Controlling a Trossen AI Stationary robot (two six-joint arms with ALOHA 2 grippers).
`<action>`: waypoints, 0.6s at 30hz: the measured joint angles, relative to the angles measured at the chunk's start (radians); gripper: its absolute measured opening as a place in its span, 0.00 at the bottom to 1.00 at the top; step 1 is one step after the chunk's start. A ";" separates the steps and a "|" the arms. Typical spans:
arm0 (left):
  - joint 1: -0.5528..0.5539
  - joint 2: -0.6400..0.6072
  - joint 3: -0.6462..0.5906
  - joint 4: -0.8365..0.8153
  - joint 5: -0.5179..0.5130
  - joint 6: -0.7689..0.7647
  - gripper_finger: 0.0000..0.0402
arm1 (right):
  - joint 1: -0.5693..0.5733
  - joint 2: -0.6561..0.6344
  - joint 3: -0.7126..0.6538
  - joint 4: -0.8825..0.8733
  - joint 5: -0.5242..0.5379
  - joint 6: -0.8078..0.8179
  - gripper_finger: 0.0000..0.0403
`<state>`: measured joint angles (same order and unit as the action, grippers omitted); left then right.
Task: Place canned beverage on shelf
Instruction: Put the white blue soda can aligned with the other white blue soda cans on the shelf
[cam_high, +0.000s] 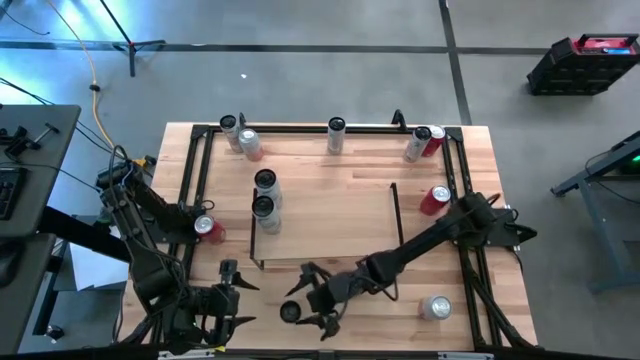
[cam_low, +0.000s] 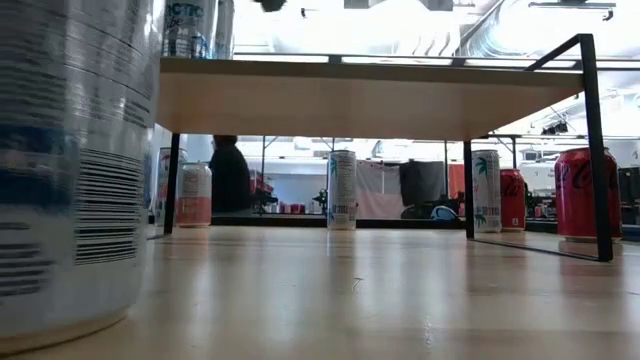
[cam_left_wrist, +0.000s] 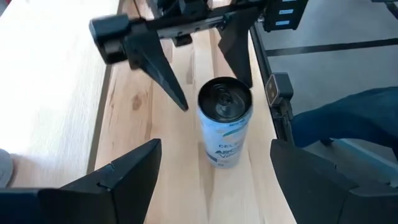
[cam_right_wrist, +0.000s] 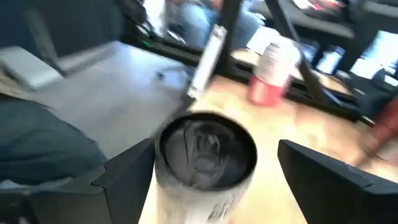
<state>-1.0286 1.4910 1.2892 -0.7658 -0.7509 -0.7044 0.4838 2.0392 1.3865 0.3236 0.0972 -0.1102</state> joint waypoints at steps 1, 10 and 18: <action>0.000 0.000 0.000 0.000 0.000 0.000 0.72 | 0.010 -0.006 0.000 -0.021 0.026 -0.002 0.80; 0.000 0.000 0.000 0.000 0.000 0.000 0.72 | 0.062 -0.012 0.000 -0.084 0.227 0.006 0.80; 0.000 -0.001 0.000 -0.005 0.006 -0.001 0.72 | 0.063 -0.061 0.000 -0.197 0.382 0.031 0.80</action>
<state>-1.0286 1.4899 1.2892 -0.7712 -0.7446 -0.7049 0.5465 1.9785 1.3865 0.1269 0.4795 -0.0791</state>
